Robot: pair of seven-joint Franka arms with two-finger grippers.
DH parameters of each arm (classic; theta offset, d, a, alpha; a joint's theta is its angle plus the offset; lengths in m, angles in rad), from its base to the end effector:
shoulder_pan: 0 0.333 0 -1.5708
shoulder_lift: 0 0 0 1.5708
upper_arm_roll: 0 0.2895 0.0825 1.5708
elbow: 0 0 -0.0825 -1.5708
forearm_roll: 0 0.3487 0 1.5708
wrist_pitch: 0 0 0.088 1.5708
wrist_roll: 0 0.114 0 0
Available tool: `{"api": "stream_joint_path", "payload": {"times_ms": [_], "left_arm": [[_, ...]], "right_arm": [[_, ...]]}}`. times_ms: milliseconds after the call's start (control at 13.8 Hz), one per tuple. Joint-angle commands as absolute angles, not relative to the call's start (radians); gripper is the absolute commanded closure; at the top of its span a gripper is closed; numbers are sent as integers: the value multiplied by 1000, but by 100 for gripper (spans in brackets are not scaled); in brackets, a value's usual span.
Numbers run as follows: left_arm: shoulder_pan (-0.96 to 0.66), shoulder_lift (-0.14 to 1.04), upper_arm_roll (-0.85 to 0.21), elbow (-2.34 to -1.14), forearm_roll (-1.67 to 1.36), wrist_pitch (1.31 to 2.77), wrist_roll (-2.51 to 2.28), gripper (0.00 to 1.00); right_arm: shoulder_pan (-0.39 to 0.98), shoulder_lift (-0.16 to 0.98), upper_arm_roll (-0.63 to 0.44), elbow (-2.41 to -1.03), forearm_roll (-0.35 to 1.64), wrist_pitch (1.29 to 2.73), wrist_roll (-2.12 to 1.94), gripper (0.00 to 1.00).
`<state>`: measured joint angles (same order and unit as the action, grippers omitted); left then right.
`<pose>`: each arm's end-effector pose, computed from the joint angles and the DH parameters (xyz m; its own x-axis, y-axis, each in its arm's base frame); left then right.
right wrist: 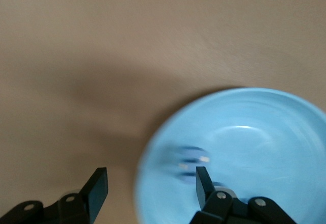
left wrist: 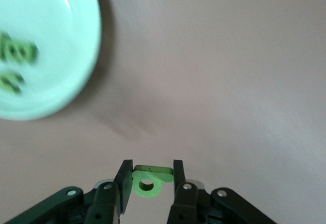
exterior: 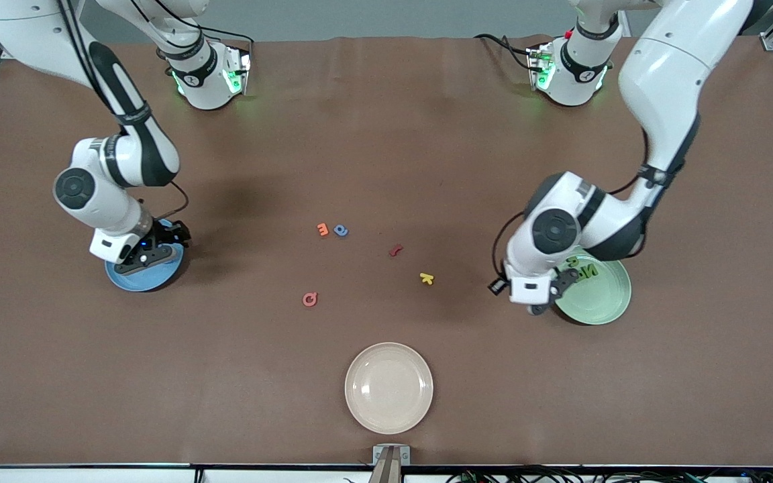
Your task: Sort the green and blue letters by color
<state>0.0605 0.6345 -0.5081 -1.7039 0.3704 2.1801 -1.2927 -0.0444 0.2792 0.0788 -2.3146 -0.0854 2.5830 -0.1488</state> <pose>0.5803 -0.2290 0.2483 0.7676 0.6405 -0.0209 0.6388 -0.7674 -0.0561 0.4976 0.0193 0.2193 0.9681 0.2501 -0.0133 0.2503 -0.9679 0.0211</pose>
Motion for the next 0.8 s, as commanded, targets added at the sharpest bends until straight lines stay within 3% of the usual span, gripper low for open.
{"api": "stream_joint_path", "payload": {"times_ms": [0,73,436,727], "left_arm": [[132,577,-515,-1747,379,2134,-1174,100],[165,574,-517,-1749,380,2116,-1125,100],[308,572,-517,-1784,380,2095,-910,98],[356,578,-515,-1827,385,2095,-841,90]], "right_arm": [[70,255,71,-2295,56,2569,163,20],[101,255,71,-2283,107,2559,313,20],[201,258,72,-2212,141,2492,730,0],[290,311,69,-2105,138,2367,1045,0]]}}
